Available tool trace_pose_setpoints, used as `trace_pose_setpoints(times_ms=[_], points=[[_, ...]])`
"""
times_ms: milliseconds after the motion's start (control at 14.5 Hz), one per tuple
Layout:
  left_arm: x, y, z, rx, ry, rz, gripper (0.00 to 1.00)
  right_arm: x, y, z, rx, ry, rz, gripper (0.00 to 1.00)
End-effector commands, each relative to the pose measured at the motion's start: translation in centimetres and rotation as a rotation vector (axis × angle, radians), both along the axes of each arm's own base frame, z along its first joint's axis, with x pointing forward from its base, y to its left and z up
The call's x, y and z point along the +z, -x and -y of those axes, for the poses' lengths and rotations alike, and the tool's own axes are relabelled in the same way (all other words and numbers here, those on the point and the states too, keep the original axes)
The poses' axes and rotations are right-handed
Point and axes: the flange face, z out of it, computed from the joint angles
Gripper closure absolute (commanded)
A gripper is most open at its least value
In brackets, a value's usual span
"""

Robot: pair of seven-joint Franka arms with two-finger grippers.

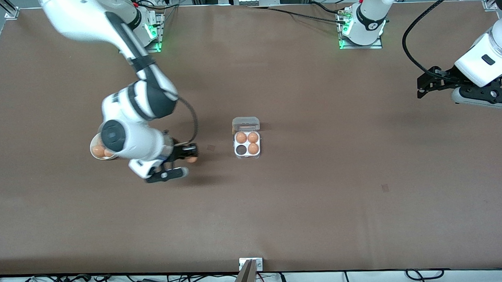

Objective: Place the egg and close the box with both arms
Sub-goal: 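Carry the egg with the right gripper to the carton's empty slot, then lower the egg into the carton slot and open the right gripper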

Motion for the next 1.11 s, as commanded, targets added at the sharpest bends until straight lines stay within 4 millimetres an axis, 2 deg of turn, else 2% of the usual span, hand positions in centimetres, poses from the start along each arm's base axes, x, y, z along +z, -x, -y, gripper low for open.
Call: trace_pose_setpoints(times_ms=[0, 276, 415, 622, 760, 1037], points=[[0.5, -0.1, -0.3, -0.026, -0.021, -0.003, 0.00, -1.2, 1.5, -5.6, -0.044, -0.034, 0.035, 0.70], [0.5, 0.0, 0.0, -0.031, -0.021, -0.004, 0.00, -3.7, 2.5, -9.9, -0.019, -0.048, 0.027, 0.70], [0.5, 0.0, -0.1, -0.029, -0.021, -0.002, 0.00, -4.4, 2.5, -10.9, -0.007, -0.050, 0.023, 0.70], [0.5, 0.0, -0.2, -0.028, -0.021, -0.004, 0.00, -6.5, 3.2, -11.5, 0.005, -0.037, -0.004, 0.69], [0.6, 0.0, 0.2, -0.028, -0.021, -0.001, 0.00, -6.8, 3.6, -12.1, 0.013, -0.034, -0.009, 0.69], [0.5, 0.0, -0.2, -0.029, -0.021, -0.004, 0.00, -7.8, 4.3, -12.9, 0.025, -0.029, -0.015, 0.69]])
